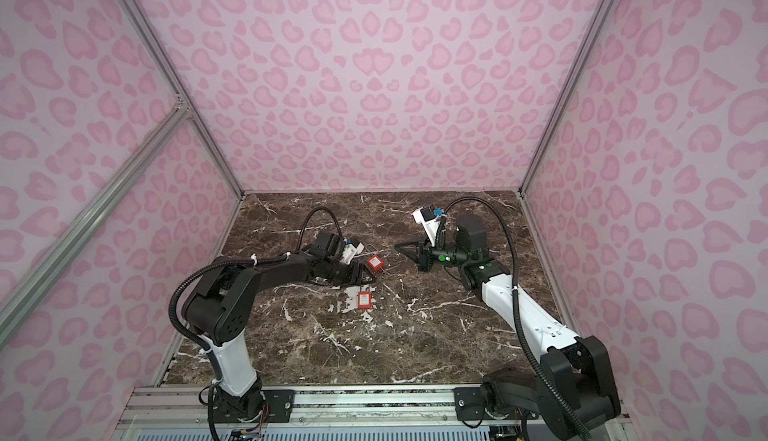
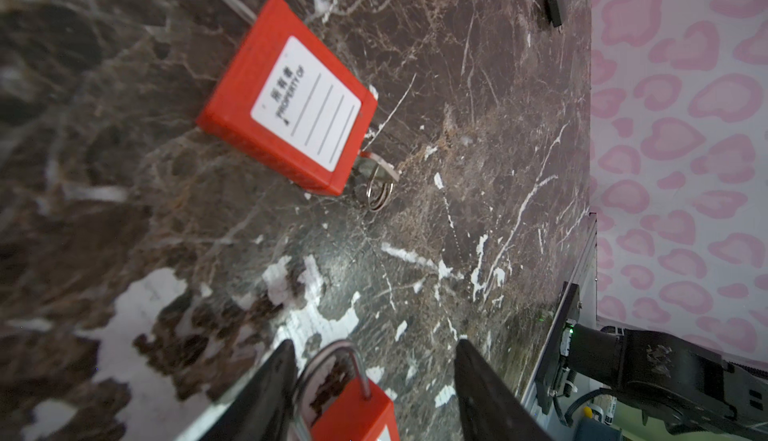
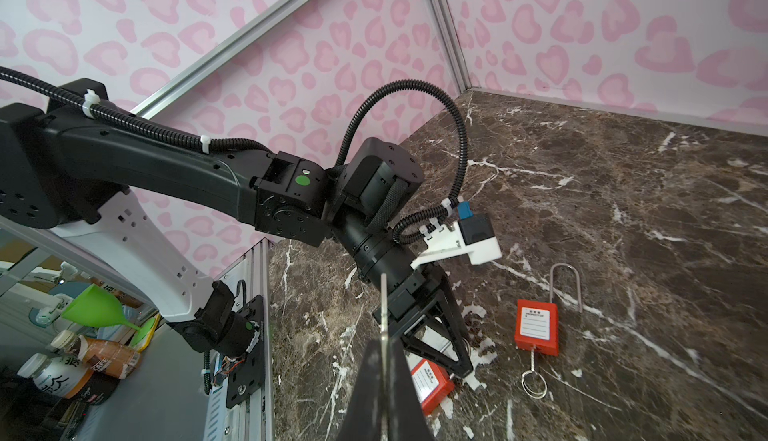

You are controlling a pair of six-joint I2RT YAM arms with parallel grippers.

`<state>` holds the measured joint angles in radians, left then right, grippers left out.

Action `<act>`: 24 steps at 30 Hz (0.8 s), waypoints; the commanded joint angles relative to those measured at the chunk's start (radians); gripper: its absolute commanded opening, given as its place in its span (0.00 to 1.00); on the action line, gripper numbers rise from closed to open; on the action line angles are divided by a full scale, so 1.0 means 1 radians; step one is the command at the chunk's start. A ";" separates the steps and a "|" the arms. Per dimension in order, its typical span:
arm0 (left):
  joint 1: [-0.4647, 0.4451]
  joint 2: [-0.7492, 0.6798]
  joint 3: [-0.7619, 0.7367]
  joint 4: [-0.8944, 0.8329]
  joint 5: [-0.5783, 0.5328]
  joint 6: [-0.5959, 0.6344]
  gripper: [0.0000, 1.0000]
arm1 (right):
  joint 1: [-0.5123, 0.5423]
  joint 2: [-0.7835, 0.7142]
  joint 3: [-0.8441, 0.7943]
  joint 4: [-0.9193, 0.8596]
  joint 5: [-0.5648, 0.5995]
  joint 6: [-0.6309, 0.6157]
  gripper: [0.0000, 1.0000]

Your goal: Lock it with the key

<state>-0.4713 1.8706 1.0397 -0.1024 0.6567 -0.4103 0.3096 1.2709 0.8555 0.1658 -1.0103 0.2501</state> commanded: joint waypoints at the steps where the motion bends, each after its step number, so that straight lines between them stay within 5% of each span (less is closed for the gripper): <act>1: 0.000 -0.011 0.016 0.000 -0.040 0.011 0.63 | -0.001 -0.005 -0.008 -0.002 0.007 -0.010 0.00; 11: -0.003 -0.077 0.001 -0.002 -0.168 0.024 0.68 | 0.000 -0.011 -0.032 0.039 0.041 0.051 0.00; 18: -0.003 -0.167 -0.015 0.021 -0.275 -0.008 0.69 | 0.038 0.011 -0.179 0.234 0.231 0.325 0.00; 24: -0.003 -0.262 -0.048 0.020 -0.356 -0.012 0.69 | 0.145 0.016 -0.250 0.250 0.429 0.432 0.00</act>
<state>-0.4732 1.6390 1.0027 -0.1017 0.3576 -0.4187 0.4217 1.2808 0.6228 0.3511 -0.7113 0.5995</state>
